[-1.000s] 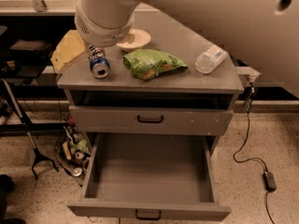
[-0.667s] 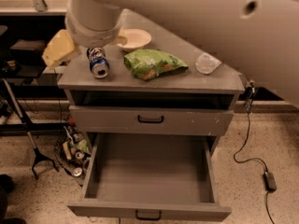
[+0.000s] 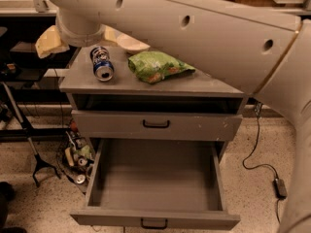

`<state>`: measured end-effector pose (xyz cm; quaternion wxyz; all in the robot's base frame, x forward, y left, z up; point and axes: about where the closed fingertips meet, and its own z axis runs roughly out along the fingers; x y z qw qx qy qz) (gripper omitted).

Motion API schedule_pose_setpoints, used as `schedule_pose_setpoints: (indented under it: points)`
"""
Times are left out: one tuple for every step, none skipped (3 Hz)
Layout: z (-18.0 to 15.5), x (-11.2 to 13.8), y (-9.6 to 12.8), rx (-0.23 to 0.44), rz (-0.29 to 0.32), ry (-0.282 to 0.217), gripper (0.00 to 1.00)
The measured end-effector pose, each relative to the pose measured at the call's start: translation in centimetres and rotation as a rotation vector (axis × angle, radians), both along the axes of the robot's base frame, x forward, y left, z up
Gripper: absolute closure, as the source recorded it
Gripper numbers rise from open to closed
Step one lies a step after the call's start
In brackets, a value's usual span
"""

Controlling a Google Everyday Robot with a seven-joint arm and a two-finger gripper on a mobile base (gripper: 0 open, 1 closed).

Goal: Place pepsi can into middle drawer

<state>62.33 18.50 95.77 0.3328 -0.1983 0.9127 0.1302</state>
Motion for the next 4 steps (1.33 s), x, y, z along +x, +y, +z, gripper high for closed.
schedule_pose_setpoints:
  points:
    - [0.0,0.0,0.0,0.0,0.0,0.0,0.0]
    - [-0.4,0.7,-0.2,-0.023,-0.006,-0.02,0.0]
    - [-1.3,2.0,-0.8,-0.059,-0.028,-0.04,0.0]
    - [-3.0,3.5,-0.4,-0.074,-0.039,-0.049,0.0]
